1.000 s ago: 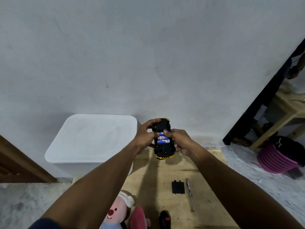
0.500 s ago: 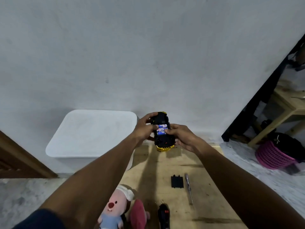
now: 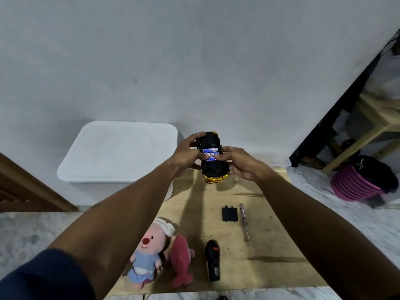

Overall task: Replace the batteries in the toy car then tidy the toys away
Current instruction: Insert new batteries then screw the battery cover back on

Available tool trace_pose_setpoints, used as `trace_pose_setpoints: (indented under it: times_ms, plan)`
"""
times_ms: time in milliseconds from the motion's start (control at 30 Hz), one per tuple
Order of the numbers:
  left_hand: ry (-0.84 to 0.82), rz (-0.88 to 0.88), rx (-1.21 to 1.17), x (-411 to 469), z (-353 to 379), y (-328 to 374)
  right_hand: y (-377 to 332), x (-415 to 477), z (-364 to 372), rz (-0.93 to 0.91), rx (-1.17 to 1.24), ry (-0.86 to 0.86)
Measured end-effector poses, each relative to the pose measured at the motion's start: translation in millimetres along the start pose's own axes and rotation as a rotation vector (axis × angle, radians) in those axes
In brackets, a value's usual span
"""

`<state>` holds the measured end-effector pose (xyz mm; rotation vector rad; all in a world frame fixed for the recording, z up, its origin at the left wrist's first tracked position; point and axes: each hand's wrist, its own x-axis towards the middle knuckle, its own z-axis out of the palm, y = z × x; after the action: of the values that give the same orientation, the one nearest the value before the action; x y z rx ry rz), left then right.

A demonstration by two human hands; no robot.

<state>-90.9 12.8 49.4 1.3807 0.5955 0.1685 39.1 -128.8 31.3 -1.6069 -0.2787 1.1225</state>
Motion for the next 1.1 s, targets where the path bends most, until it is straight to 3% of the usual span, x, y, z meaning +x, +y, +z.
trace_pose_setpoints:
  times_ms: [100,167,267,333,533,800,900,1100]
  plan:
    - [0.007,-0.006,0.01,-0.8,0.4,-2.6,17.1,0.5,-13.4,-0.022,0.049,-0.057]
    - [0.026,-0.015,0.008,0.7,-2.3,-6.5,39.6,1.6,-23.2,-0.047,-0.031,0.058]
    - [0.058,-0.019,-0.009,3.6,-5.8,-11.8,88.7,4.3,-41.6,-0.106,-0.594,0.212]
    - [0.063,-0.014,-0.008,6.5,-4.0,-12.4,121.1,5.2,-49.8,-0.052,-0.997,0.156]
    - [0.068,-0.025,-0.003,14.6,1.2,-15.2,168.5,9.9,-55.2,0.04,-1.367,0.062]
    - [0.092,-0.053,-0.049,15.1,0.1,-13.7,172.7,20.4,-61.3,-0.154,-1.424,-0.023]
    - [0.09,-0.048,-0.06,13.4,2.9,-5.7,163.6,25.5,-69.9,-0.252,-1.237,-0.074]
    - [0.114,-0.007,-0.081,5.3,2.4,22.5,60.3,0.9,-68.9,-0.334,-0.899,0.072]
